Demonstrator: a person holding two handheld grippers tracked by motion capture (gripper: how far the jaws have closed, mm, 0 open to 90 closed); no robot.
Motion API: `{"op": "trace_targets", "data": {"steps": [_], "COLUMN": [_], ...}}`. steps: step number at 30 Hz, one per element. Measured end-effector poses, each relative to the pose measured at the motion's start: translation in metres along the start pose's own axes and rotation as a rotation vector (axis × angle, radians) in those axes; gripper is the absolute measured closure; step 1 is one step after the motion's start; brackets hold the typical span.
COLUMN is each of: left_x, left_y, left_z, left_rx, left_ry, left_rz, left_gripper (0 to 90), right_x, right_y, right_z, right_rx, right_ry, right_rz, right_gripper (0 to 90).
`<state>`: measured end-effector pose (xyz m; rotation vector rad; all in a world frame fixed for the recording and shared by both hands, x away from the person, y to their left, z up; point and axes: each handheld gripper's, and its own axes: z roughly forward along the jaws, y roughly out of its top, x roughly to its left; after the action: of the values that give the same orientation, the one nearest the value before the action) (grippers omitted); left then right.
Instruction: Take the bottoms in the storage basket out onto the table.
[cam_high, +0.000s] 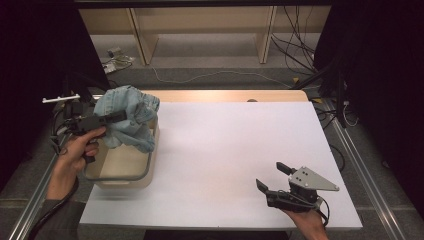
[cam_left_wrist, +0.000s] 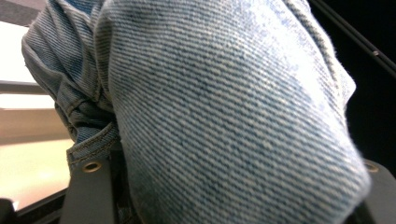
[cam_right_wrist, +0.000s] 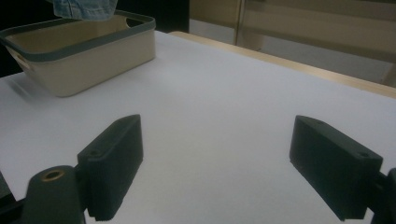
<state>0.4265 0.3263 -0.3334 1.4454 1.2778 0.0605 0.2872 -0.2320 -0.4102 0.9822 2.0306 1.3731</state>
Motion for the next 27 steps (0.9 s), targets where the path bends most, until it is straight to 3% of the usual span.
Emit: {"op": "trace_targets", "data": {"steps": [14, 27], "left_x": [-0.016, -0.029], "left_y": [0.000, -0.007], "left_z": [0.005, 0.023], "left_rx": [-0.005, 0.049], "left_ry": [-0.048, -0.076], "left_rz": [0.015, 0.046], "left_gripper": [33.3, 33.3], "right_x": [-0.001, -0.001], "right_y": [0.000, 0.000], "right_z": [0.001, 0.001], "right_rx": [0.004, 0.005], "right_ry": [0.001, 0.002], "right_rz": [-0.002, -0.006], "right_gripper": [18.5, 18.5]}}
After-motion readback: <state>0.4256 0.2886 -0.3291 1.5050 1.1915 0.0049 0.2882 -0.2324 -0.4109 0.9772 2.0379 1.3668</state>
